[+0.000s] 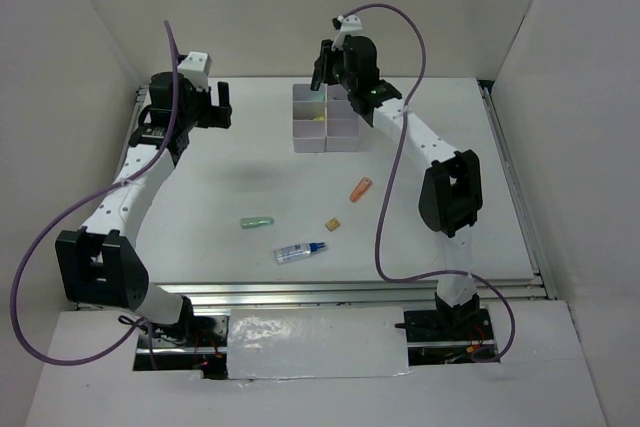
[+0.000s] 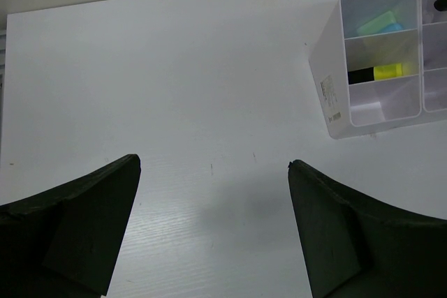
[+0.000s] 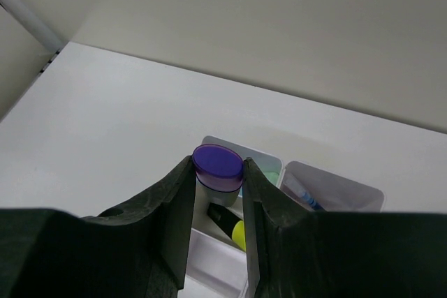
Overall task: Sort the stationery into containers
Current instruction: Place the stationery in the storage box.
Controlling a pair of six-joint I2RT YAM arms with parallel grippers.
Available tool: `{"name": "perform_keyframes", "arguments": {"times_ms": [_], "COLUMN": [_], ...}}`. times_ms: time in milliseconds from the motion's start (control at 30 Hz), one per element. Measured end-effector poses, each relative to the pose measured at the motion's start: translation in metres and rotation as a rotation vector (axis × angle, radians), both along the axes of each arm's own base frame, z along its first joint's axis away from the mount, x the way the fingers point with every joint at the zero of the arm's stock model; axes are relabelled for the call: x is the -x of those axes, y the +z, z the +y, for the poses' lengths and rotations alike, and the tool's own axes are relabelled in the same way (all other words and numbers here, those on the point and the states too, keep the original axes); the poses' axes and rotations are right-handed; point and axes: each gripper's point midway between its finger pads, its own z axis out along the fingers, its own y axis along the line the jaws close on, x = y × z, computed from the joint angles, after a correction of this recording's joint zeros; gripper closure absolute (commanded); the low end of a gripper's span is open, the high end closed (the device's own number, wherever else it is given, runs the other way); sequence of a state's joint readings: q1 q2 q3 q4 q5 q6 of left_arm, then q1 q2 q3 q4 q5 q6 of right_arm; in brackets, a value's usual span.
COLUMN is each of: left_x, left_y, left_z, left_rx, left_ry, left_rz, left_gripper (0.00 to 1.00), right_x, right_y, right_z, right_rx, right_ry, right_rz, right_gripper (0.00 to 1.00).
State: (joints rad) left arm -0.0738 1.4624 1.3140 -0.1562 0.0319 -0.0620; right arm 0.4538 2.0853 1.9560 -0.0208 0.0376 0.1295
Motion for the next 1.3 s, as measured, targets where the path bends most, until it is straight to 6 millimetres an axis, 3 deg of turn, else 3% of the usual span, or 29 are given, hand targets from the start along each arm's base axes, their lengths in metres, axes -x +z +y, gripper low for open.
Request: {"name": "perform_keyframes", "arguments": {"times_ms": [167,433,767,933,1033,1167,1300], "left_x": [0.000,0.000,0.001,0.000,0.002,0.005,0.010], "left_y": [-0.003,-0.008,-0.012,-0.019,-0.024,-0.028,-0.038], "left_z": [0.000,-0.002,-0.002,-0.003,-0.004,-0.006,-0.010], "left_rx": [0.000,0.004,0.010,0.006,-0.005,-0.027,-0.045], "left_ry": [-0.001,-0.016,-0.030,-0.045,-0.063,-0.093,-0.139], "left_rz": [0.006,0.017,0.028,0.045,0.062,0.070,0.093], "left_gripper": [0.01,0.01,0.01,0.01,0.01,0.01,0.01], "right_x": [-0.002,-0.002,-0.003,-0.007,-0.009,-0.011,-0.011], "right_y": [-0.001,-0.039,-0.052,-0.079,-0.096,-0.112,-0.117], "right_z": [0.008,0.027,0.034,0.039,0.041,0.042,0.042], "right_rx": [0.000,0.030,0.050,0.071,0.087,0.103,0.105], "right_ry": [0.008,0.035,0.047,0.051,0.053,0.054,0.055], "right_rz": [-0.021,0.030,0.036,0.066,0.088,0.107,0.115], "right_gripper": [1.00,1.00,1.00,0.94,0.81,0.53,0.37]}}
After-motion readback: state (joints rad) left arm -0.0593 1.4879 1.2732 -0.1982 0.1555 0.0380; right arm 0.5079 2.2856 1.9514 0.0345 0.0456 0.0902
